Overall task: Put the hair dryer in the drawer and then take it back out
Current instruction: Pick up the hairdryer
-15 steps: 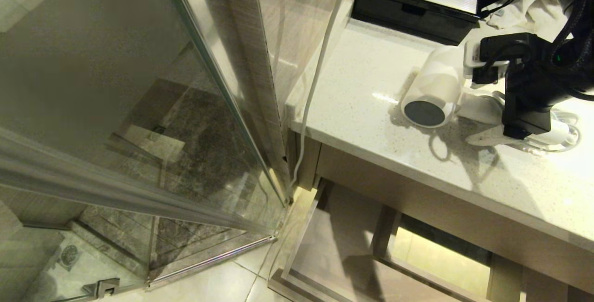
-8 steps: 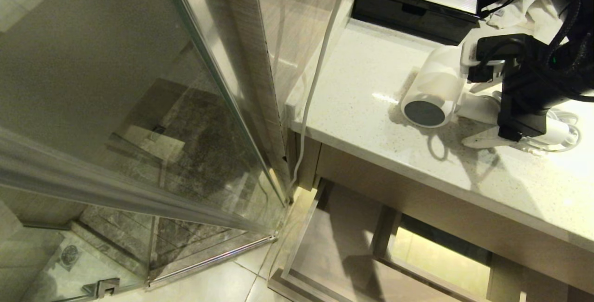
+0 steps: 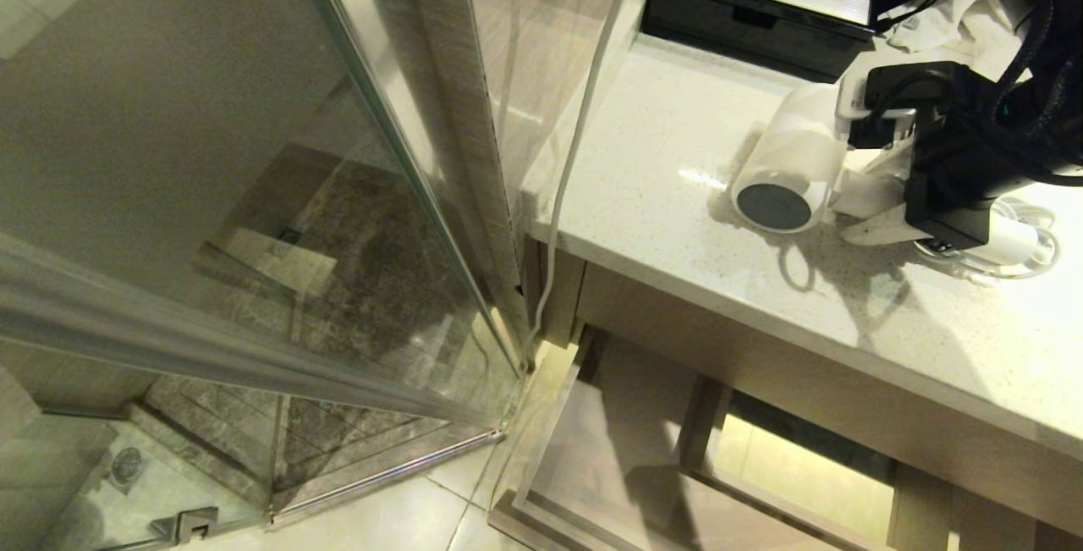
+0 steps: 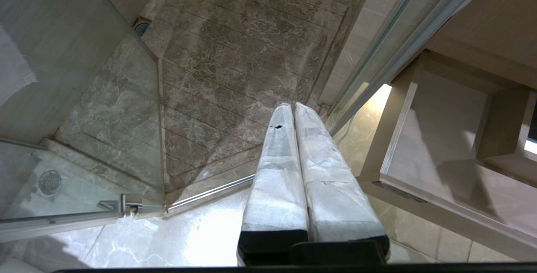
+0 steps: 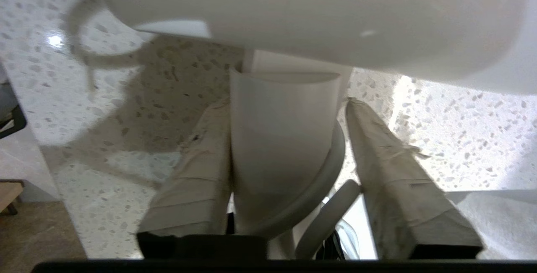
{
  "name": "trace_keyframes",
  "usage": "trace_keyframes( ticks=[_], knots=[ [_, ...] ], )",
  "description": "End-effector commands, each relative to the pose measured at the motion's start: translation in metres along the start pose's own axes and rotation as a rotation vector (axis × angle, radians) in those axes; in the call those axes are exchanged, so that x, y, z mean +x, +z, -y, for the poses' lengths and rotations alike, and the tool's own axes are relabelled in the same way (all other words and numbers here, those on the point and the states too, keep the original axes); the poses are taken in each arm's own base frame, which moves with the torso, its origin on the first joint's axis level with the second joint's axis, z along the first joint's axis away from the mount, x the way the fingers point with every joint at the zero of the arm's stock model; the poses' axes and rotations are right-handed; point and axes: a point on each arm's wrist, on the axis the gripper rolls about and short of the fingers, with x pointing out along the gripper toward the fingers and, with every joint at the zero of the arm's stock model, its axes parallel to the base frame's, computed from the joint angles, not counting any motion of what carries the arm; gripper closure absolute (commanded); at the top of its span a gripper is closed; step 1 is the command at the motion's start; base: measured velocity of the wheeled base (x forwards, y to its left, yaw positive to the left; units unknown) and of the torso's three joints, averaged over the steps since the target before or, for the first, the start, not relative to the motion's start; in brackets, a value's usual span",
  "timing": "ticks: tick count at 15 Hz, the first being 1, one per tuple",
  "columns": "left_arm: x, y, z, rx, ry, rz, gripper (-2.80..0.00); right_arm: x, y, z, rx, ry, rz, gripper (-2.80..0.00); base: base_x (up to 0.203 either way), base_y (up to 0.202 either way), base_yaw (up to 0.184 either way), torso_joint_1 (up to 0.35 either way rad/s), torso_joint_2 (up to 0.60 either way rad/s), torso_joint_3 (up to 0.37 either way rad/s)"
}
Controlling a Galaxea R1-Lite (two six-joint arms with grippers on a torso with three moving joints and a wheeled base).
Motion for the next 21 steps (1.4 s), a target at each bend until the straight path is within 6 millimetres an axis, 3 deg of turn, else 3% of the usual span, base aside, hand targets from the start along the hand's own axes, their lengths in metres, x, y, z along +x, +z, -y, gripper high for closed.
trace_keyframes(
  ticks=[1,9,16,21],
  knots=[
    [0.0,0.0,0.0,0.001,0.0,-0.001,0.0,-0.002,-0.001,-0.001,-0.006,0.001,-0.001,0.0,0.0,0.0,0.0,0.0,0.0,0.0],
    [0.0,0.0,0.0,0.001,0.0,-0.001,0.0,-0.027,-0.005,-0.001,0.037,-0.052,0.022,0.0,0.0,0.0,0.0,0.0,0.0,0.0],
    [0.0,0.0,0.0,-0.001,0.0,-0.001,0.0,-0.065,-0.027,-0.005,0.203,-0.132,0.012,0.0,0.0,0.0,0.0,0.0,0.0,0.0],
    [0.0,0.0,0.0,-0.001,0.0,-0.001,0.0,-0.09,-0.041,-0.025,0.471,-0.151,0.029,0.0,0.0,0.0,0.0,0.0,0.0,0.0]
  ],
)
